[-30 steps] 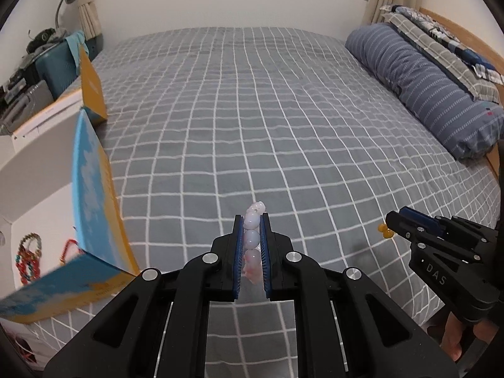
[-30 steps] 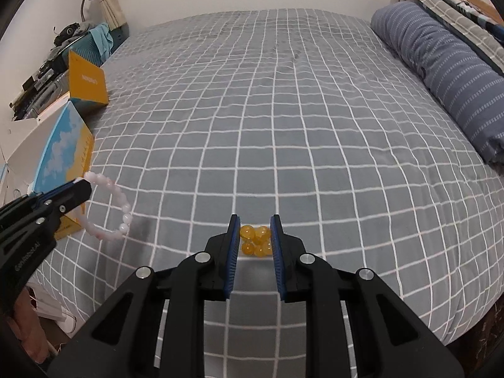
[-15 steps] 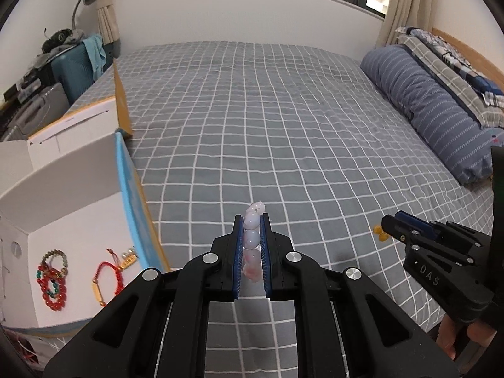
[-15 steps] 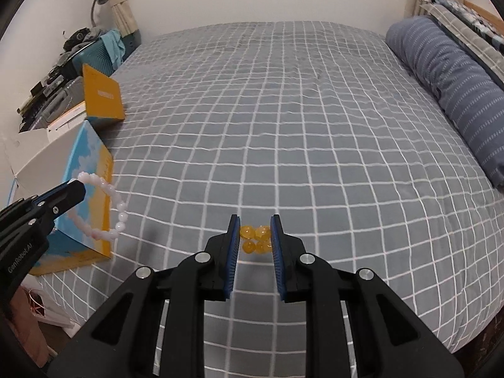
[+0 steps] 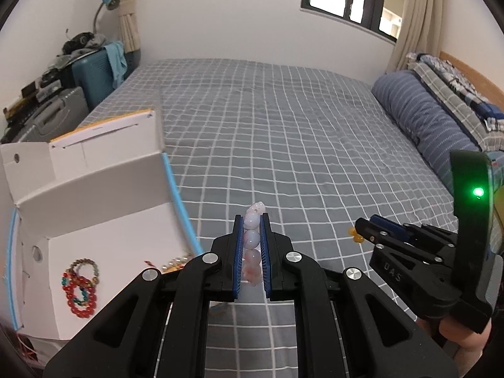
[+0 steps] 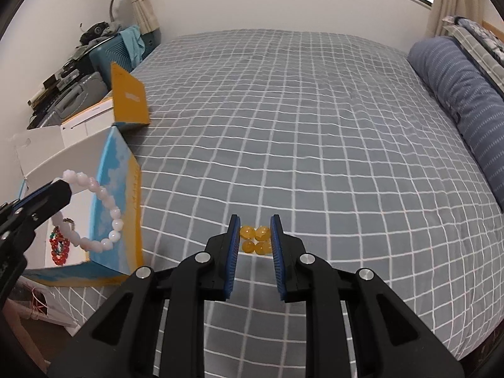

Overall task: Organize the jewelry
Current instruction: 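Lift the pink bracelet with the left tool and carry it toward the box, then open the left tool to drop the pink bracelet into the box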

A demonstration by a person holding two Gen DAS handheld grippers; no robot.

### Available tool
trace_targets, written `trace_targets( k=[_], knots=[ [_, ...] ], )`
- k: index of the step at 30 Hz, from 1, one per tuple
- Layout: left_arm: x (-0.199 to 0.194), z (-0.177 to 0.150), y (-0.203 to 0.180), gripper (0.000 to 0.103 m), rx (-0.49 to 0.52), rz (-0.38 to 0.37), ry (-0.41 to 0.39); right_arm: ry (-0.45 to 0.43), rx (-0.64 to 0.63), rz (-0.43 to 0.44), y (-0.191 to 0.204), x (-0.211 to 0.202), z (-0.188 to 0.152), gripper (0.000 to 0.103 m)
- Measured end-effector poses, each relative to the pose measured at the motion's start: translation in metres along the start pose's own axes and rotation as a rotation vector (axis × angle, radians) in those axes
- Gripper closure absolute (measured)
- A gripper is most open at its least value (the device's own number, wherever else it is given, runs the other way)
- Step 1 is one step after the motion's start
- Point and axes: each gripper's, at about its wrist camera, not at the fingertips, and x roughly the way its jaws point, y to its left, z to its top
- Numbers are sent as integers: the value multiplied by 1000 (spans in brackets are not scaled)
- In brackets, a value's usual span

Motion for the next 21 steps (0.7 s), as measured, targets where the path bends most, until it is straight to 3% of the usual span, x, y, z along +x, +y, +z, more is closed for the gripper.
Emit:
trace_targets(
  k=[8,13,21],
  knots=[
    [-20,4,42,93,-58,-4,-17,-12,-70,22,56,2,14,84],
    [-28,3,73,93,-87,56,-31,-17,-109,45,89,3,19,84],
    [-32,-3,116,93,-135,91,-14,-26,-175,98,146,-1,24,84]
  ],
)
